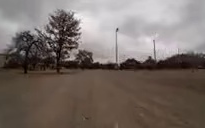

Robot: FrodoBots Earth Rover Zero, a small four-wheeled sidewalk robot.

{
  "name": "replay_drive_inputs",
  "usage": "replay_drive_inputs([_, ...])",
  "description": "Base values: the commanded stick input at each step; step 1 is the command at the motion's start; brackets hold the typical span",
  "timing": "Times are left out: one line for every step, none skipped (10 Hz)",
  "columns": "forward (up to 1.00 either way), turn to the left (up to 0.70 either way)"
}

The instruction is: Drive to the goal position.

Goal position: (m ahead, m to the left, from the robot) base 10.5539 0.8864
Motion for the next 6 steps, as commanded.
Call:
replay_drive_inputs([0.7,-0.01])
replay_drive_inputs([0.7,-0.01])
replay_drive_inputs([0.7,-0.01])
replay_drive_inputs([0.7,-0.01])
replay_drive_inputs([0.7,-0.01])
replay_drive_inputs([0.7,-0.01])
